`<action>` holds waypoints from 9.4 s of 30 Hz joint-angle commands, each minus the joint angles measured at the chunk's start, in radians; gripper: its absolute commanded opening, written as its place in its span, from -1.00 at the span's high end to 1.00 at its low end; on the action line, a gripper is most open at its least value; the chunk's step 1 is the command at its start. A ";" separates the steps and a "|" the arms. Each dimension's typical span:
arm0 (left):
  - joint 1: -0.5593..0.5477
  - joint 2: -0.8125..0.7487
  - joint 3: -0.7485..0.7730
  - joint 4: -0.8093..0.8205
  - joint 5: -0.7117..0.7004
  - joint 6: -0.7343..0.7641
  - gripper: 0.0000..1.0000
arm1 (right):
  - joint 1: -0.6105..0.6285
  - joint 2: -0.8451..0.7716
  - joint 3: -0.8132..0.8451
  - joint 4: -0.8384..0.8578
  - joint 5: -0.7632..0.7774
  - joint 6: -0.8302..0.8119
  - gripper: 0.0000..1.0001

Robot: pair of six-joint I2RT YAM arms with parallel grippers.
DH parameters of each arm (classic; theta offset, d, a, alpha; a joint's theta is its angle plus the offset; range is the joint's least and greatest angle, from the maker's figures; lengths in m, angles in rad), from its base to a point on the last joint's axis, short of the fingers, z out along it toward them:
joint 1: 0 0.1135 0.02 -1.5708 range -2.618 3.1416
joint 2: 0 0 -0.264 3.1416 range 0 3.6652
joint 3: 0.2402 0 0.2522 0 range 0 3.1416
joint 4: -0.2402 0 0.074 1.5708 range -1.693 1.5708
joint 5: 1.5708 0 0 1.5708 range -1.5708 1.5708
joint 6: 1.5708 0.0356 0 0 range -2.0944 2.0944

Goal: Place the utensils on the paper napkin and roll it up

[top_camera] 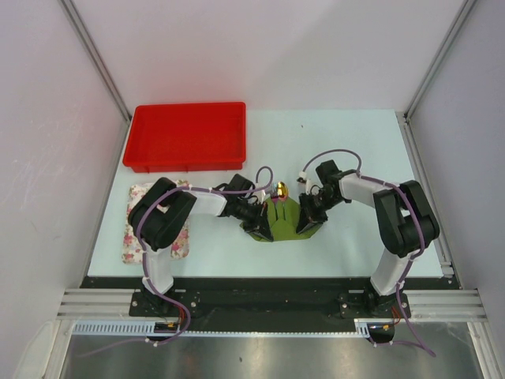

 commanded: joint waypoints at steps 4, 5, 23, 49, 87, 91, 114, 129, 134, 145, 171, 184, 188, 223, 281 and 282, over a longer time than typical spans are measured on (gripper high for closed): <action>0.013 0.001 -0.003 -0.001 -0.050 0.011 0.97 | 0.048 -0.009 0.065 0.072 -0.077 0.055 0.75; 0.013 0.001 -0.003 -0.001 -0.050 0.011 0.97 | 0.051 0.015 0.063 0.071 -0.079 0.057 0.77; 0.017 -0.098 -0.055 0.156 0.010 -0.032 0.85 | 0.082 0.132 0.008 0.103 0.067 0.044 0.85; -0.006 0.089 -0.233 1.082 -0.040 -0.607 0.73 | 0.054 0.119 -0.009 0.115 0.042 0.070 0.85; -0.018 0.213 -0.164 0.937 -0.096 -0.607 0.92 | 0.010 -0.018 0.041 0.045 0.010 0.057 0.32; -0.020 0.210 -0.163 0.931 -0.096 -0.601 0.92 | -0.076 -0.072 0.048 -0.008 0.048 0.052 -0.10; -0.018 0.213 -0.155 0.934 -0.082 -0.590 0.92 | -0.199 0.169 -0.018 0.018 -0.111 0.086 -0.25; -0.018 0.218 -0.155 0.956 -0.076 -0.596 0.92 | -0.223 0.033 -0.167 0.417 -0.412 0.380 -0.17; -0.018 0.221 -0.155 0.965 -0.073 -0.596 0.91 | -0.210 0.054 -0.153 0.364 -0.388 0.354 -0.18; -0.018 0.222 -0.154 0.968 -0.070 -0.598 0.90 | -0.211 0.057 -0.104 0.126 -0.252 0.187 -0.30; -0.018 0.219 -0.157 0.977 -0.068 -0.598 0.95 | -0.098 0.034 -0.006 0.164 -0.203 0.193 1.00; -0.017 0.199 -0.163 1.016 -0.057 -0.607 0.97 | -0.015 0.128 0.006 0.167 -0.117 0.192 1.00; -0.017 0.170 -0.183 1.086 -0.037 -0.638 0.94 | -0.015 0.157 0.011 0.167 -0.096 0.192 1.00; 0.008 0.072 -0.223 0.721 -0.080 -0.495 0.99 | 0.020 0.092 0.006 0.248 -0.205 0.330 1.00; 0.057 0.009 -0.193 0.477 -0.027 -0.354 0.99 | 0.067 0.198 0.008 0.397 -0.232 0.454 0.86; 0.060 -0.003 -0.198 0.485 -0.024 -0.354 0.99 | 0.068 0.204 0.008 0.399 -0.234 0.452 0.81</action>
